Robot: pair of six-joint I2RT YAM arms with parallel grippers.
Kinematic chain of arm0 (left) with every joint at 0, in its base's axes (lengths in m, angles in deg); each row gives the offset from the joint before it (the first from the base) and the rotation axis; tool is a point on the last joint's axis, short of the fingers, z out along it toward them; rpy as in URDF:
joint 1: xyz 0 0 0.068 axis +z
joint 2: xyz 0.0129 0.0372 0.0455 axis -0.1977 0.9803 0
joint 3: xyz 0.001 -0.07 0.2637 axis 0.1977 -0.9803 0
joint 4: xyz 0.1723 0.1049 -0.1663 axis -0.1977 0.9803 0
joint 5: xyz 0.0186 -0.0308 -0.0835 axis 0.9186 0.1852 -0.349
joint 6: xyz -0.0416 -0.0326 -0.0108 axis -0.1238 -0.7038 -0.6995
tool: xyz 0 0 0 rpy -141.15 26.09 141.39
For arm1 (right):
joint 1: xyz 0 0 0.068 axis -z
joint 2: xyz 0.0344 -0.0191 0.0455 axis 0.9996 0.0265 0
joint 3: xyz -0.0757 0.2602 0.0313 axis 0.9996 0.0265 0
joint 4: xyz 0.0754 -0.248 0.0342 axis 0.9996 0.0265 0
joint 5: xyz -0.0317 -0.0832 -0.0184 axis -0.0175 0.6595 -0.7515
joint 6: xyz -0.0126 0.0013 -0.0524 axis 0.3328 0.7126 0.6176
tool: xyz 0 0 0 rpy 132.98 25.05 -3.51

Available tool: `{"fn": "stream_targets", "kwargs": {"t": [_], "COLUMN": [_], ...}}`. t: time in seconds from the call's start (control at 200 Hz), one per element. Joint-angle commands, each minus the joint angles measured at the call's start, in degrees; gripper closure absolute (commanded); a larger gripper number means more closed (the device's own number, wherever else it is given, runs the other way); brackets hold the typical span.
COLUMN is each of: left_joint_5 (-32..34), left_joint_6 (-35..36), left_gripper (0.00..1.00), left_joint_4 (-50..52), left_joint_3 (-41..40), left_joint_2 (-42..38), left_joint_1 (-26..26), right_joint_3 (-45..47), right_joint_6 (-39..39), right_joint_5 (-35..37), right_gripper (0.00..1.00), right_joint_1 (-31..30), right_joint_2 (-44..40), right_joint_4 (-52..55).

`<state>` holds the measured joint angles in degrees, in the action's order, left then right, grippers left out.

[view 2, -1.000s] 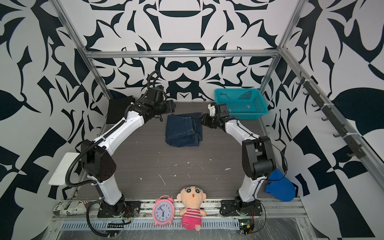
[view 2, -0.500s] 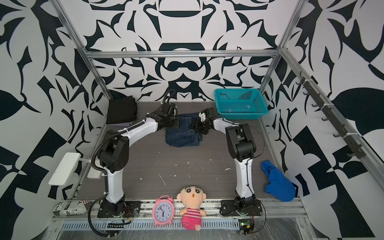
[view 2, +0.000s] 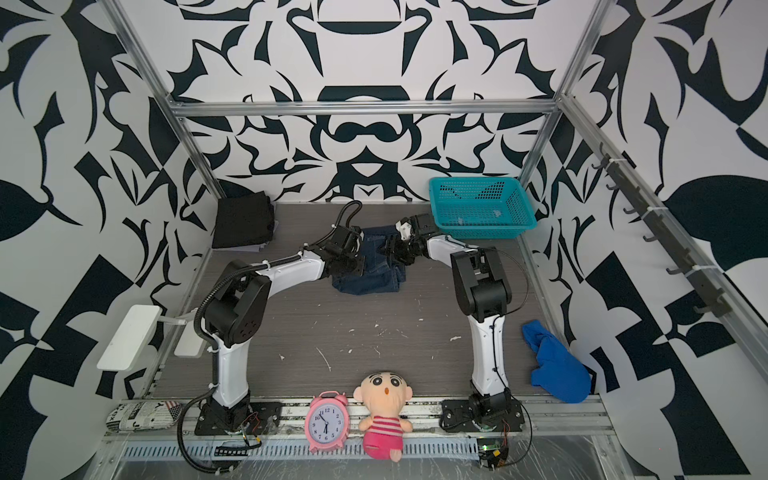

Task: Fold and stack skirts
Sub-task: Fold the skirt at the top-center of the table.

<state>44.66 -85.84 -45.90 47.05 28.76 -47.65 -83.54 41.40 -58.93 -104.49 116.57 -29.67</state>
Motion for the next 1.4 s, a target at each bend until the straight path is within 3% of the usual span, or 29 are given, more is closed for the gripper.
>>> {"fn": "stream_targets", "kwargs": {"t": [0.0, 0.215, 0.27, 0.345, 0.425, 0.475, 0.625, 0.765, 1.11, 1.395], "left_joint_5": [-1.44, 1.41, 3.05, 5.66, 7.8, 9.45, 14.7, 15.88, 17.21, 15.26], "left_joint_6": [1.05, 0.7, 0.83, 0.62, 0.16, -0.21, -1.78, -3.43, -3.08, -2.46], "left_gripper": [0.62, 0.58, 0.53, 0.5, 0.39, 0.35, 0.3, 0.28, 0.29, 0.29], "left_joint_4": [-2.37, -5.9, -6.53, -5.61, -7.75, -10.28, -17.37, -20.41, -18.24, -16.75], "left_joint_3": [-1.35, -5.18, -6.08, -6.86, -10.09, -13.22, -23.1, -28.62, -27.26, -24.3], "left_joint_2": [0.06, -3.84, -5.7, -9.1, -14.33, -17.91, -28.12, -31.62, -28.39, -25.78], "left_joint_1": [-0.4, -0.42, -0.4, -0.4, -0.4, -0.33, 0.91, 3.98, 4.66, 4.7], "right_joint_3": [1.16, 1.28, 1.01, 0.88, -0.44, -1.45, -2.99, -3.43, -0.35, 4.44], "right_joint_6": [-1.88, -1.88, -1.92, -1.88, -0.65, 0.32, 0.33, -1.23, 0.67, 3.91], "right_joint_5": [-3.31, -3.57, -3.3, -2.07, -1.09, -0.06, 0.73, 1.24, 4.51, 4.18], "right_gripper": [0.32, 0.42, 0.52, 0.84, 0.88, 1.0, 1.0, 1.0, 1.0, 1.0], "right_joint_1": [-0.33, -0.5, -0.51, -0.58, -0.92, -1.2, -2.22, -2.62, -0.21, 1.53], "right_joint_2": [-1.91, -0.62, -0.41, -1.14, -2.51, -3.64, -8.14, -13.11, -22.92, -16.58], "right_joint_4": [-4.86, -4.55, -4.07, -2.89, -0.21, 2.13, 4.65, 4.91, 8.32, 7.1]}}
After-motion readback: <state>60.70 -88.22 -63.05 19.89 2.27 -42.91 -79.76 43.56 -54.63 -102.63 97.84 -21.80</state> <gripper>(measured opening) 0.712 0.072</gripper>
